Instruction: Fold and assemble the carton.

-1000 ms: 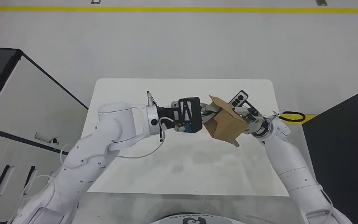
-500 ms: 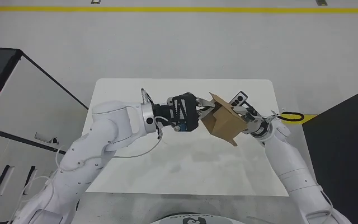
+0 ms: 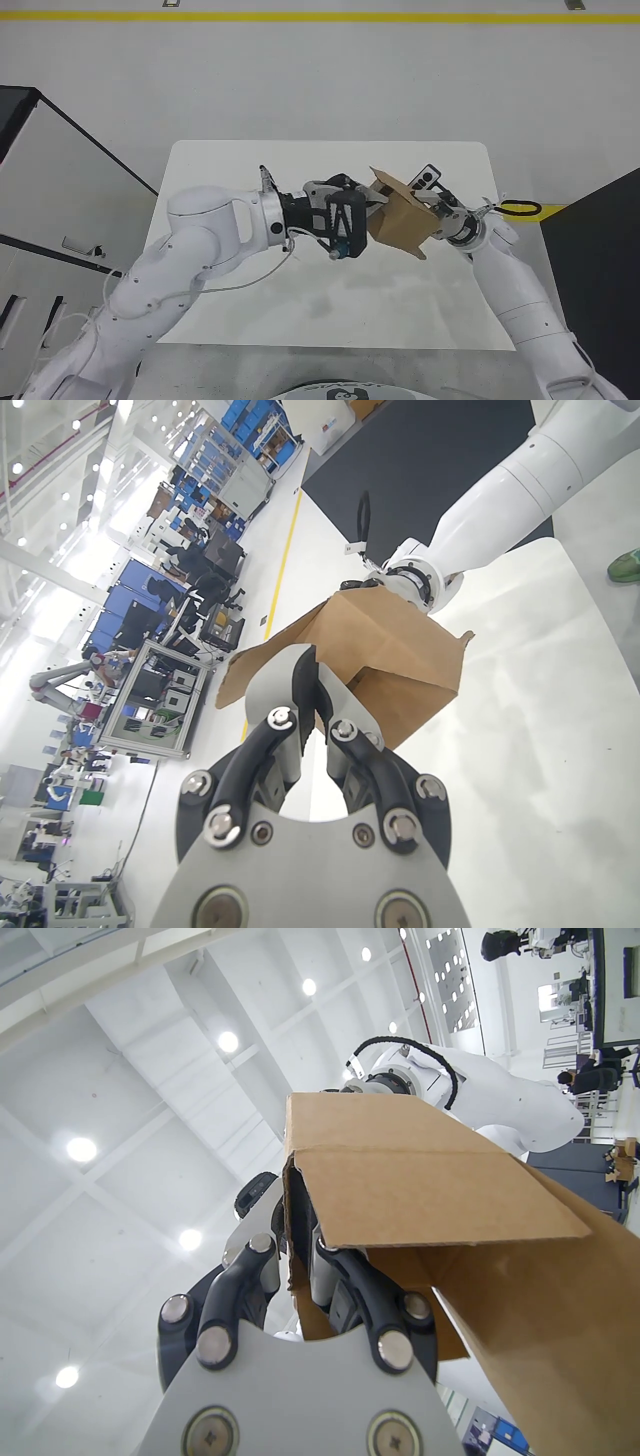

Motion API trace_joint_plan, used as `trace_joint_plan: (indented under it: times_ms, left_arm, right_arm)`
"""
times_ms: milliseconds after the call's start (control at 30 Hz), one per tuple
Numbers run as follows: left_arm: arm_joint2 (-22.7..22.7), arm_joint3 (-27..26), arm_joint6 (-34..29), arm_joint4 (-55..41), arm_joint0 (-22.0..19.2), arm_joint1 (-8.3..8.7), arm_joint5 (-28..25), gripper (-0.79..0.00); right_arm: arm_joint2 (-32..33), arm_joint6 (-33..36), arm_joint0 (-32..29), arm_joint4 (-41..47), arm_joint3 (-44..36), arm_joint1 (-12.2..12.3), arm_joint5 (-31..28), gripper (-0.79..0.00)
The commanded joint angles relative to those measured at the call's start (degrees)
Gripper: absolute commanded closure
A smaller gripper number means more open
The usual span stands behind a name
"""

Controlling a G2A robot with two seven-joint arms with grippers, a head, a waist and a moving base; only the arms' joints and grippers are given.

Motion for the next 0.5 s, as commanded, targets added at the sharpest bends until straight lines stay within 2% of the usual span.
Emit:
trace_joint_plan:
  times_ms: [0, 467]
  left_arm:
    - [0.18, -0.02, -0.06, 0.49, -0.14, -0.03, -0.07, 0.0]
    - [1.82, 0.23, -0.87, 2.07, -0.89, -0.26, -1.16, 0.0]
  right_arm:
    - [-0.04, -0.03, -0.03, 0.0, -0.05, -0.01, -0.04, 0.0]
    - [-0.55, 0.22, -0.09, -0.29, -0.37, -0.07, 0.39, 0.0]
